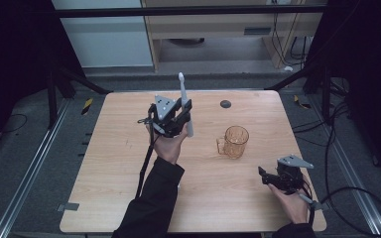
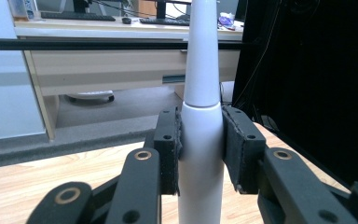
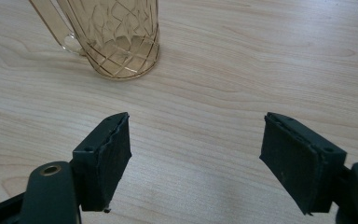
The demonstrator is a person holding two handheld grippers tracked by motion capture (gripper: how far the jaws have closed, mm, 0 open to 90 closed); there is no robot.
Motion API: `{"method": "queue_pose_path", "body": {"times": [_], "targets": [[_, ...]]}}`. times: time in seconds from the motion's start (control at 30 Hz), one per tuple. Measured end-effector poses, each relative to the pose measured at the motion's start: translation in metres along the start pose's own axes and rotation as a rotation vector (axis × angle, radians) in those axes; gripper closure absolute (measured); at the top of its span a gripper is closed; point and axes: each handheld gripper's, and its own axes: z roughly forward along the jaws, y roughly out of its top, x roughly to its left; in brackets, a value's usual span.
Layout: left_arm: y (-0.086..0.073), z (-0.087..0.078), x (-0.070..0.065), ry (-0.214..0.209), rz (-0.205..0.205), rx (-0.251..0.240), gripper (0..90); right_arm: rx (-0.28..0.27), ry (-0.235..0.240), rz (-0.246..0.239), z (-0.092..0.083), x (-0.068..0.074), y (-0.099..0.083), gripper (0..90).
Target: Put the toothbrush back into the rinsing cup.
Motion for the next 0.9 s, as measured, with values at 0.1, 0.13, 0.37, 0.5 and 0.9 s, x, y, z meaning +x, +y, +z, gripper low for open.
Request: {"method": "queue_pose_path", "body": {"times": [0.1, 0.13, 0.37, 0.5, 0.9], "targets": [[-0.001, 0.005, -0.005, 0.004, 0.001, 0.004, 67.9, 0.004, 0.005, 0.010, 0.000, 0.001, 0.000, 23.8], [-0.002, 0.009, -0.010, 0.005, -0.006, 0.002, 67.9, 0.002, 0.002, 0.001, 0.000, 0.000, 0.000, 23.8], [-0.003, 0.021, -0.020, 0.005, -0.023, -0.001, 67.9, 0.002, 0.006, 0.011, -0.001, -0.001, 0.000, 23.9], [-0.005, 0.030, -0.031, -0.008, -0.016, -0.003, 67.9, 0.001, 0.008, 0.012, 0.000, -0.001, 0.000, 23.9], [-0.005, 0.046, -0.058, -0.049, 0.019, -0.006, 67.9, -0.004, 0.007, 0.006, 0.000, -0.001, -0.001, 23.9]]}}
